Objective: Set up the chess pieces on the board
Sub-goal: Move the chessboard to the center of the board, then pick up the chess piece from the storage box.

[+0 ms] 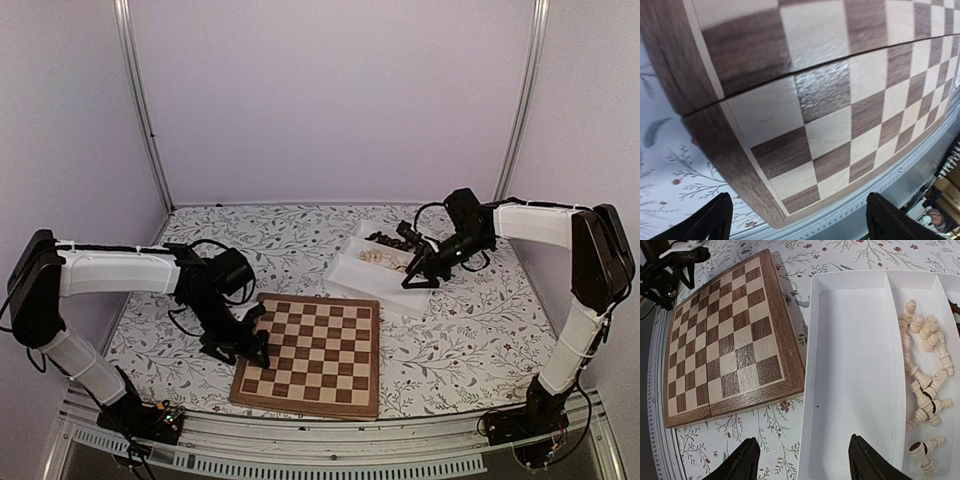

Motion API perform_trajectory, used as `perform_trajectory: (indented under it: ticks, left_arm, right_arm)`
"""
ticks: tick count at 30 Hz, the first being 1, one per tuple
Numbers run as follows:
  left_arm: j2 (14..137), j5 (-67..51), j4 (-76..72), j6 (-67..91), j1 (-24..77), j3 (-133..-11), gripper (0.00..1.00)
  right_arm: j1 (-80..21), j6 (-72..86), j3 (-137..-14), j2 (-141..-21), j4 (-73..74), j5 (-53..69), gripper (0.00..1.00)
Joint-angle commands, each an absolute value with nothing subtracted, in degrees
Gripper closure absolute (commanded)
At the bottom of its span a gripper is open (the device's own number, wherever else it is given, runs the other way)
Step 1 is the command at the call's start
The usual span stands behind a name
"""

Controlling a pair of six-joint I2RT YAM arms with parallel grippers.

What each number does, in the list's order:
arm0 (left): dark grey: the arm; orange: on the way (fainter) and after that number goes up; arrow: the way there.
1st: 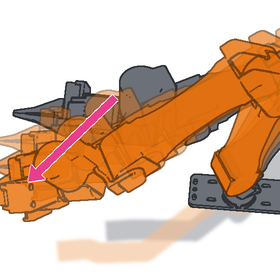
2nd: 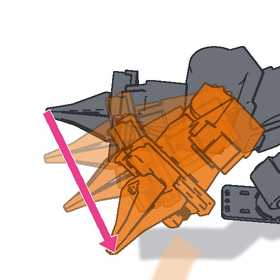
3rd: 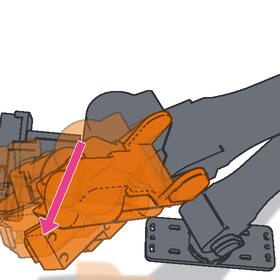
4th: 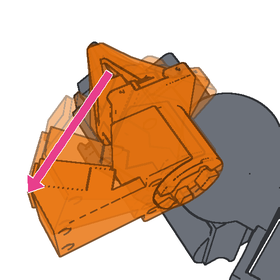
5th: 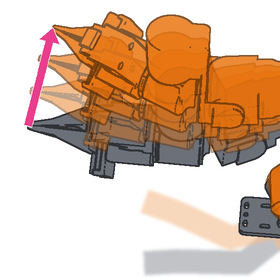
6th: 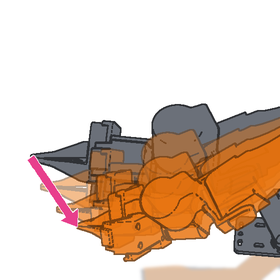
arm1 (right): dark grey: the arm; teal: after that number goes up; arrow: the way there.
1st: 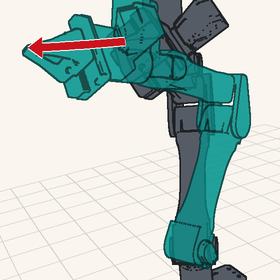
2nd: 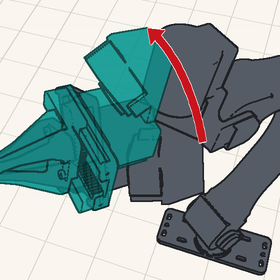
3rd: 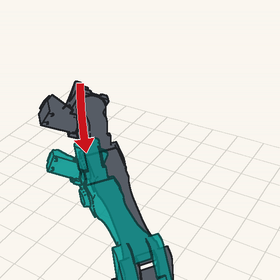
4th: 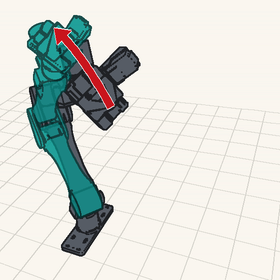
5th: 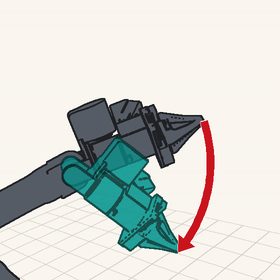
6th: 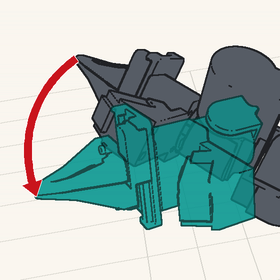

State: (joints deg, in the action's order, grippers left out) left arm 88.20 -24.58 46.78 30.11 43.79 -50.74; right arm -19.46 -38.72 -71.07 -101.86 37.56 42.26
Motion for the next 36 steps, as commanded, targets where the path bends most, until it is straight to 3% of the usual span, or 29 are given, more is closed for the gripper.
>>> perform_trajectory:
  ticks: [1,6,11,16,22,36]
  left_arm:
    - [88.9,-15.1,56.5,22.6,42.8,-63.0,0.06]
    - [93.7,-3.4,44.3,16.0,38.6,-74.7,0.09]
    - [98.1,2.3,28.4,12.4,34.9,-80.2,0.09]
    - [102.9,-3.1,21.3,9.1,32.5,-83.1,0.00]
    - [99.3,-12.8,13.3,12.7,28.2,-73.4,0.03]
    - [99.4,-14.7,16.2,13.5,27.2,-75.2,0.07]
  right_arm:
    - [-19.5,-36.9,-75.4,-102.0,34.7,36.8,0.40]
    - [-20.3,-32.7,-85.3,-106.3,33.9,31.1,0.54]
    - [-23.5,-32.0,-97.9,-114.7,38.8,27.6,0.58]
    - [-25.6,-30.3,-108.1,-123.6,42.1,26.8,0.62]
    - [-27.0,-28.6,-116.9,-131.7,43.3,24.7,0.62]
    - [-28.0,-27.4,-122.7,-139.9,44.4,22.9,0.65]
